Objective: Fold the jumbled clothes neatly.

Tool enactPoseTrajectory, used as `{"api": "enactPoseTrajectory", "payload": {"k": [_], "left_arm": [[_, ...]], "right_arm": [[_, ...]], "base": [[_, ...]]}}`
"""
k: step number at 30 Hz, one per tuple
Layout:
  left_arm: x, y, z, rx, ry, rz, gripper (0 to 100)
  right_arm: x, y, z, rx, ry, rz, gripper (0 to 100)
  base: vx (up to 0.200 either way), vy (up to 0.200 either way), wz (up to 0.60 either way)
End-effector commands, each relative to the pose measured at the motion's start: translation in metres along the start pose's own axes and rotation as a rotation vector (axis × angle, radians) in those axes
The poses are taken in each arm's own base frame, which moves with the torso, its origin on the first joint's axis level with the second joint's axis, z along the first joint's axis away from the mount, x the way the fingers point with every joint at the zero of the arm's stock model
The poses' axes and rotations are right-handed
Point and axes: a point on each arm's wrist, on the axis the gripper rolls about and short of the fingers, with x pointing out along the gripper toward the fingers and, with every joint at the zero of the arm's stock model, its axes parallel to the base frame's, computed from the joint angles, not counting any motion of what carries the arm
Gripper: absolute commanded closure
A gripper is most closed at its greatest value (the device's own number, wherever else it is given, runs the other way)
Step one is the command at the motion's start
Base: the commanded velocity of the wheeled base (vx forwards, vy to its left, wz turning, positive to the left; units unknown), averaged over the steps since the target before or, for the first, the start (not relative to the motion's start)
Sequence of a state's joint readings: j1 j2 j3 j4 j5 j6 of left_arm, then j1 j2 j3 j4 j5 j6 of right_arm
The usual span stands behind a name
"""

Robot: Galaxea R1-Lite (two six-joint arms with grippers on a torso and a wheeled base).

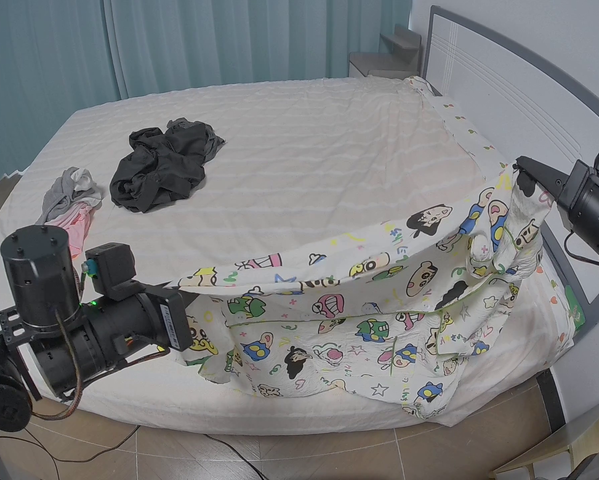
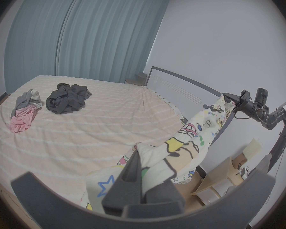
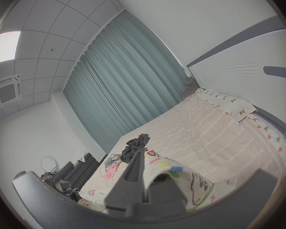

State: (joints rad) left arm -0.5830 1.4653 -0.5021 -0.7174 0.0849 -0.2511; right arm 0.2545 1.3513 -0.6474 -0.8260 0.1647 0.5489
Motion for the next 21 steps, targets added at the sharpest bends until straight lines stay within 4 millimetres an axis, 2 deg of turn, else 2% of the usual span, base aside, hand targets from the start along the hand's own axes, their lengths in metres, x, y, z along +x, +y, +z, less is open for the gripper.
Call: {"api": "enactPoseTrajectory", "payload": {"k": [1,9,15,21], "left_arm": [[0.029,0.007,-0.018,0.001,0.066,0.033,100],[0.06,0.01,-0.02,-0.007,0.045,0.048,100],[0.087,0.013,-0.033,-0.012,0.098,0.063,100],[0.106,0.018,-0.045,-0.053,0.135,0.083,100]], "right_arm": [[0.015,-0.013,-0.01,0.003,0.023,-0.032,100],[0.03,-0.025,-0.018,0.003,0.022,-0.046,100],[0.046,-0.041,-0.032,0.005,0.032,-0.064,100],[0.057,-0.056,-0.045,0.009,0.047,-0.092,100]], "base": [[0.2,0.0,0.0],[0.2,0.0,0.0],[0.2,0.0,0.0],[0.167,0.0,0.0]]}}
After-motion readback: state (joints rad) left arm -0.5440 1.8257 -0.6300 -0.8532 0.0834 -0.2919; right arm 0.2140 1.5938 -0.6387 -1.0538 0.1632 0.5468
